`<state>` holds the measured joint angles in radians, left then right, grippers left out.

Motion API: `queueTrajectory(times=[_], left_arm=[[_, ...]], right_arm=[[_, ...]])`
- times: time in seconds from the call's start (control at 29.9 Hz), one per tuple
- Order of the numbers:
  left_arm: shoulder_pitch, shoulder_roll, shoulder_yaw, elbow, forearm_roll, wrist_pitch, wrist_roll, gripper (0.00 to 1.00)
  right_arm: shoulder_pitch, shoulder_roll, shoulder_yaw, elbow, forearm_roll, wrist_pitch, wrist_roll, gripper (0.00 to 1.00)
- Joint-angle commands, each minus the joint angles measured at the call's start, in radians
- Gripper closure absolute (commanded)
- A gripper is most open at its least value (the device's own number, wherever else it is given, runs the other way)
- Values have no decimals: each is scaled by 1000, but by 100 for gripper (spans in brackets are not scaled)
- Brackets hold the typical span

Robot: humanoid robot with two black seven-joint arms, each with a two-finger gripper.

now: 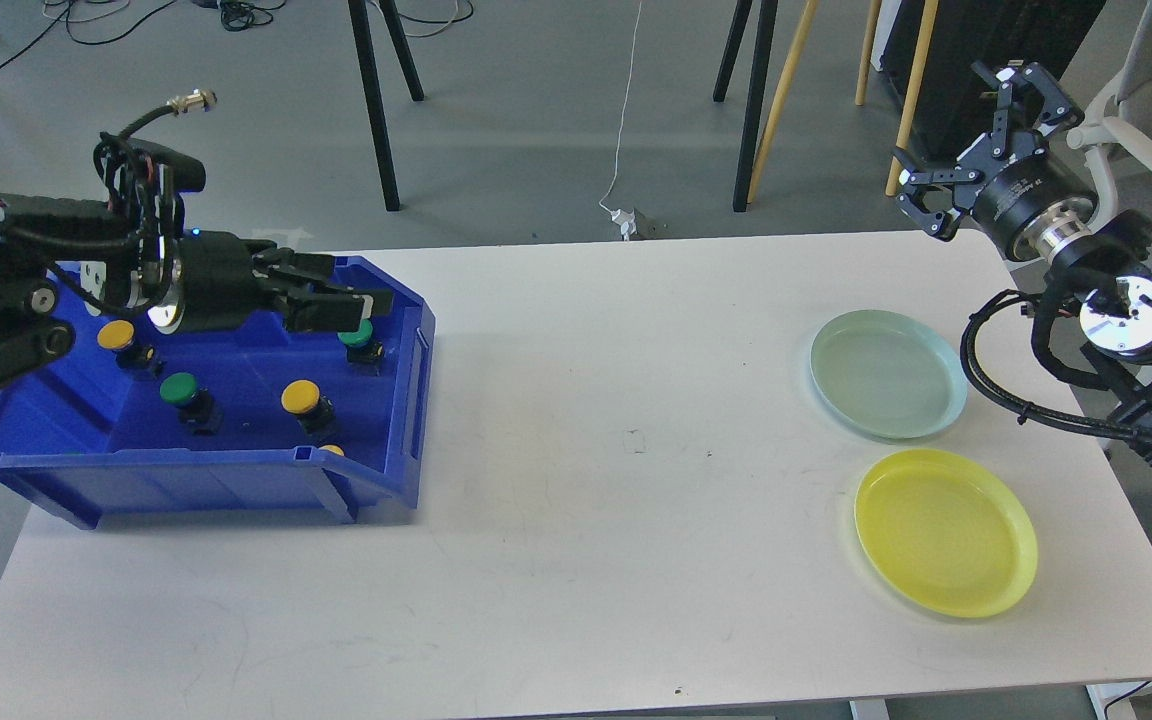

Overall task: Pass button and place on color plate
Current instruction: 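Reach the left gripper into the blue bin and grasp a yellow button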

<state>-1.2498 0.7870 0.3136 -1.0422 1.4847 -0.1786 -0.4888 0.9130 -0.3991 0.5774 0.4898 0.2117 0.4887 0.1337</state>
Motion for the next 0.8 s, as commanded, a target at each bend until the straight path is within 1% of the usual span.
queueTrajectory(times=[0.0,0.1,0.3,0.6,0.7,0.77], left_arm=[[33,-96,77,150,35,4,0,1],[79,-144,81,240,35,4,0,1],[121,-153,82,255,39,4,0,1],[162,-192,82,321,39,-1,0,2],[173,-193,82,326,39,1,0,8],[173,-193,82,326,40,1,0,20]], right_arm=[[-3,0,-1,0,0,0,0,1],[-3,0,-1,1,0,0,0,1],[-8,-4,-1,4,0,0,0,1],[-13,0,-2,4,0,0,0,1],[-16,0,-2,4,-1,0,1,1],[-23,0,-1,6,0,0,1,1]])
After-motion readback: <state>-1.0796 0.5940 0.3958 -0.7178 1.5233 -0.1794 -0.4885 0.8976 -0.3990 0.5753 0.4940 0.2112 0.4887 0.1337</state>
